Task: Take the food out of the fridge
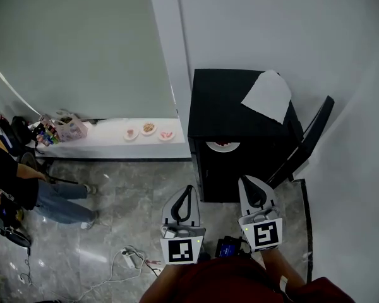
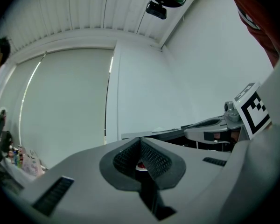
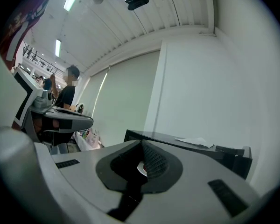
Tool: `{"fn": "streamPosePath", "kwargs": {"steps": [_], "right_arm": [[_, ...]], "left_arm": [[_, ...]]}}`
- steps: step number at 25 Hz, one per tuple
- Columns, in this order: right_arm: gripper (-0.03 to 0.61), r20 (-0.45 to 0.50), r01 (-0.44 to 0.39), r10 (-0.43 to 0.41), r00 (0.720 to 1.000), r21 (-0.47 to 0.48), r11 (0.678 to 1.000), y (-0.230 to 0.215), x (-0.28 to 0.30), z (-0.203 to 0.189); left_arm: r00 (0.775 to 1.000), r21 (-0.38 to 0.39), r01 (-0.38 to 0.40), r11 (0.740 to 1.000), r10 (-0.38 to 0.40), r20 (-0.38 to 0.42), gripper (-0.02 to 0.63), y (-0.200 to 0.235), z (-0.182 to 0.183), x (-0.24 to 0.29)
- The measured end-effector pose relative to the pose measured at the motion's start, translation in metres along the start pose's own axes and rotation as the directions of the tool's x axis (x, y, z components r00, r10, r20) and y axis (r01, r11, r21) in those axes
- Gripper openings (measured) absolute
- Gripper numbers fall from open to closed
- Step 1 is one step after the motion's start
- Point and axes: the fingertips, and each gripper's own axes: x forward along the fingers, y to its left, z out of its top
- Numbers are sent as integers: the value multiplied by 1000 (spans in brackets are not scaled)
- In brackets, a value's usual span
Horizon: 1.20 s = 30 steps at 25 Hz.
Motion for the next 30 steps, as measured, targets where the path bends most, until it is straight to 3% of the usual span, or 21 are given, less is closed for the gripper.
{"fn": "streamPosePath", "kwargs": {"steps": [6,9,11,13,17,22,28,30], "right_arm": [[23,-85,-52,60,995,99,994,-1,8,-31],[25,-96,-62,83,992,198,978,-2,18,-47],[25,-97,-60,94,991,309,949,-3,28,-59],[25,-94,-52,105,990,445,894,-4,39,-73],[25,-85,-23,108,991,670,742,-9,64,-100],[25,-62,23,76,995,901,434,-16,90,-133],[34,-39,40,-6,999,993,107,-27,112,-172],[66,-26,26,-31,999,999,24,-30,118,-181]], "left_arm": [[1000,10,-14,1000,14,6,15,-4,2,2],[1000,9,-19,1000,19,3,15,-4,3,1],[1000,7,-24,1000,24,2,15,-2,4,-1],[1000,6,-28,1000,28,2,15,1,5,-2],[999,6,-32,999,32,-4,15,5,5,-3],[999,-1,-34,999,34,-3,15,7,4,1],[999,6,-33,999,33,-4,15,9,2,8],[999,4,-37,999,37,-8,14,11,0,9]]}}
